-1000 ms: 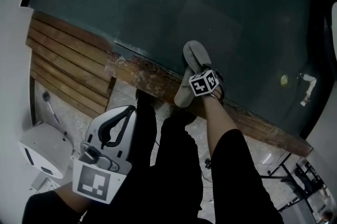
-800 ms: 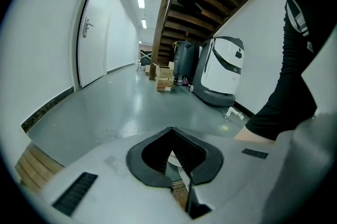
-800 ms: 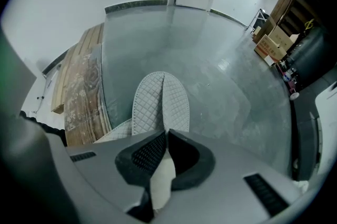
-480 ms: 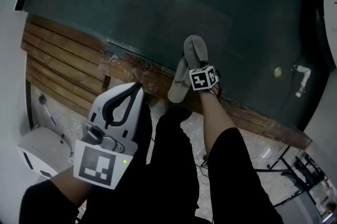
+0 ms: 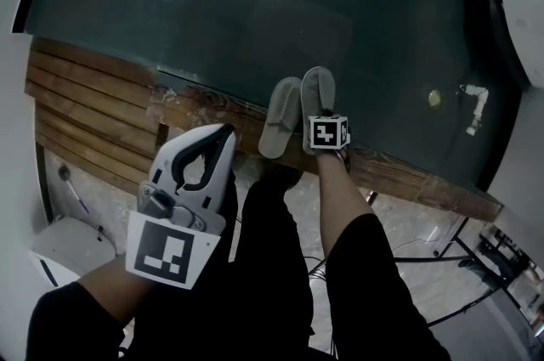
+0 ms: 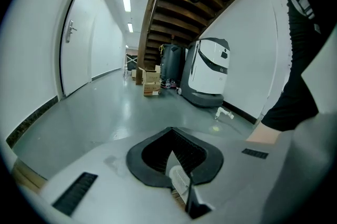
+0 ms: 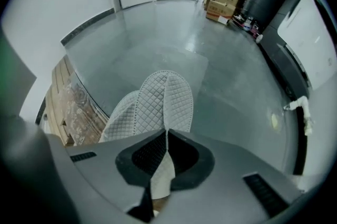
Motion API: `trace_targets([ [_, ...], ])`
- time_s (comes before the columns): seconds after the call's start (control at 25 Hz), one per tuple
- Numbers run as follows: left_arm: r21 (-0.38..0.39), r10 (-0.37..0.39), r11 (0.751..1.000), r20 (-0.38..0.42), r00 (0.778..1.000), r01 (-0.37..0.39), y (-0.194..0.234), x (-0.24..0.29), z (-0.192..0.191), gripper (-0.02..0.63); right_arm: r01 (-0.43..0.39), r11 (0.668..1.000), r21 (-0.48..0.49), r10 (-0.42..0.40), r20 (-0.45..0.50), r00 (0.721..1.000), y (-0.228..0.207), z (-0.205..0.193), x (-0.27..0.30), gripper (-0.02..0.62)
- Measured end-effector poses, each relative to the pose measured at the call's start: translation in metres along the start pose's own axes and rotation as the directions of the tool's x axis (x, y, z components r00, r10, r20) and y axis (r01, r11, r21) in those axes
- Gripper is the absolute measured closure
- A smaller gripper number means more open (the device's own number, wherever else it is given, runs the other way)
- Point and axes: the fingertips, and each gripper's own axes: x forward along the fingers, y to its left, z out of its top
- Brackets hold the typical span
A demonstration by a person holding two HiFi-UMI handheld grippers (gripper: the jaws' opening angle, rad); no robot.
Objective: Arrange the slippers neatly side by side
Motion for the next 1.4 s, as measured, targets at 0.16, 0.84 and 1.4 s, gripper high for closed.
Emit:
trace_targets([
  [0.16, 0.006, -0.027, 1.0, 0.003, 1.0, 0.027, -0.014, 0.002, 0.003, 0.604, -0.002, 0.99, 0.139, 0.005, -0.024, 1.0, -0.008, -0.03, -0.004, 0.584],
  [0.84, 0.048, -0.066, 0.997, -0.051, 0.997, 0.068, -0.038, 0.003, -0.019, 0.604, 0.016, 0.926, 0.377, 0.005, -0.054, 0.999, -0.005, -0.081, 0.012, 0.584],
  [1.4, 0.037, -0.054, 0.998, -0.084, 0.995, 0.057, -0.041, -0.009, -0.047, 0.604, -0.013, 0.919, 0.393, 0.02, -0.014, 1.0, 0.007, -0.081, 0.036, 0.583],
])
